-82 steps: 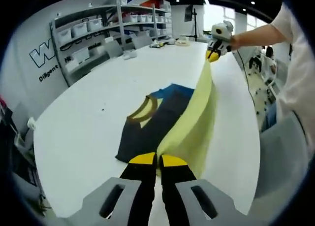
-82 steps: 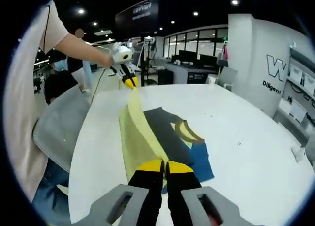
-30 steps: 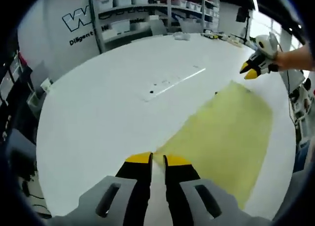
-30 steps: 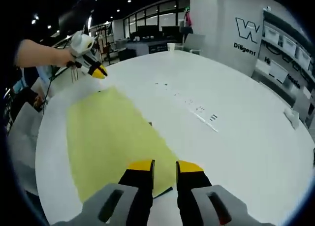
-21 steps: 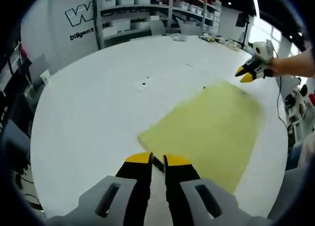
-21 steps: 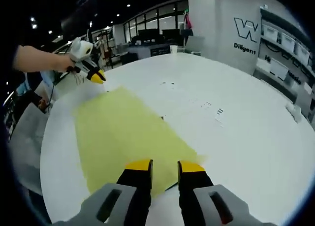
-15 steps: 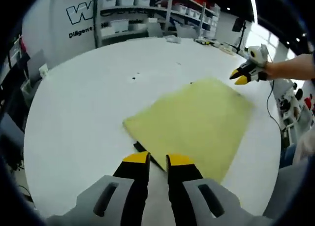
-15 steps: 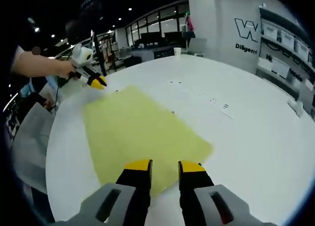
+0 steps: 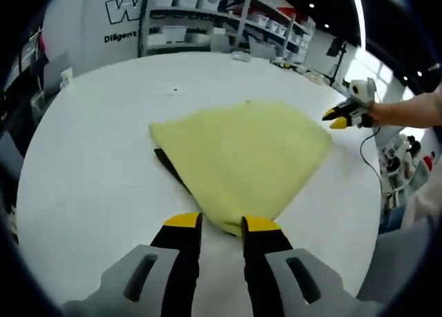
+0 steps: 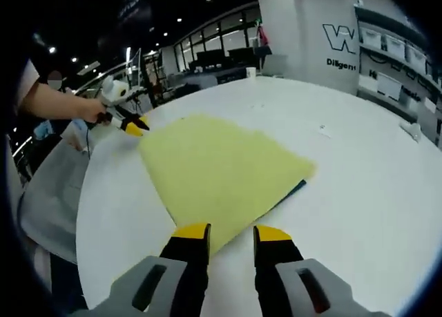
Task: Fold the garment on the visible template until the final outline fits inside the template.
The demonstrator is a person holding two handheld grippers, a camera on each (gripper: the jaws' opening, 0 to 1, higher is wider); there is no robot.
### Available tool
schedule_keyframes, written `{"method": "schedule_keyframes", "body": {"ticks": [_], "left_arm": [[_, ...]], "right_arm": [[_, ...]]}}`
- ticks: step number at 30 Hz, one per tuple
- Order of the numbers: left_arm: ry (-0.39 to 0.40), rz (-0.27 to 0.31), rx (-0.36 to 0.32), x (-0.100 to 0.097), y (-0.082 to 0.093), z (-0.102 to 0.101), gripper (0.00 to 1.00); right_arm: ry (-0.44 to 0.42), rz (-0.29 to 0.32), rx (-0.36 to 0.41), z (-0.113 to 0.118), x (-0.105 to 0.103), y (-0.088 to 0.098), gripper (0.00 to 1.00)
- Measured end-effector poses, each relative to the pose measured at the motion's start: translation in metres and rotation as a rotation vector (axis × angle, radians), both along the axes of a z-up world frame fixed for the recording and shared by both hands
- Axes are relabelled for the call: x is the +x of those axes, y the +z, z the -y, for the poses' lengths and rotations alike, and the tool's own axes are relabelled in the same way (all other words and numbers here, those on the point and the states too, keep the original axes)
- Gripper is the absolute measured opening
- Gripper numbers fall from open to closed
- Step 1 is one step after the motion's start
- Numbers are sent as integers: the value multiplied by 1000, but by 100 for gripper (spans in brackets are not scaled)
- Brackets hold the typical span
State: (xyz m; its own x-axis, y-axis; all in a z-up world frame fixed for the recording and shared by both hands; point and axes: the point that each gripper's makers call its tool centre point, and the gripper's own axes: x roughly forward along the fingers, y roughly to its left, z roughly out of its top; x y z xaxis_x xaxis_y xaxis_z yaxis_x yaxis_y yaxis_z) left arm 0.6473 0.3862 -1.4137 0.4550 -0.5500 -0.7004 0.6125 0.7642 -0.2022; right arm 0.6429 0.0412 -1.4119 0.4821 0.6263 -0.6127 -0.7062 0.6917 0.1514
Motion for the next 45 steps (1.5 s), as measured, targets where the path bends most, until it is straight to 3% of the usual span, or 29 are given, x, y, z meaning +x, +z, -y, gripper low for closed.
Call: {"method": "schedule_keyframes", "body": {"ticks": [20, 33, 39, 45], "left_arm": [[26, -42, -37, -16, -26, 1, 18], [33, -35, -52, -13, -26, 5, 11], [32, -34, -48, -13, -26, 3, 0], [26, -25, -50, -13, -23, 1, 0]], "right_arm": [[-6, -38, 20, -8, -33, -21, 18], [1, -46, 19, -10, -35, -24, 15], [4, -50, 20, -13, -35, -25, 13], [14, -46, 15, -17, -32, -26, 9]]}}
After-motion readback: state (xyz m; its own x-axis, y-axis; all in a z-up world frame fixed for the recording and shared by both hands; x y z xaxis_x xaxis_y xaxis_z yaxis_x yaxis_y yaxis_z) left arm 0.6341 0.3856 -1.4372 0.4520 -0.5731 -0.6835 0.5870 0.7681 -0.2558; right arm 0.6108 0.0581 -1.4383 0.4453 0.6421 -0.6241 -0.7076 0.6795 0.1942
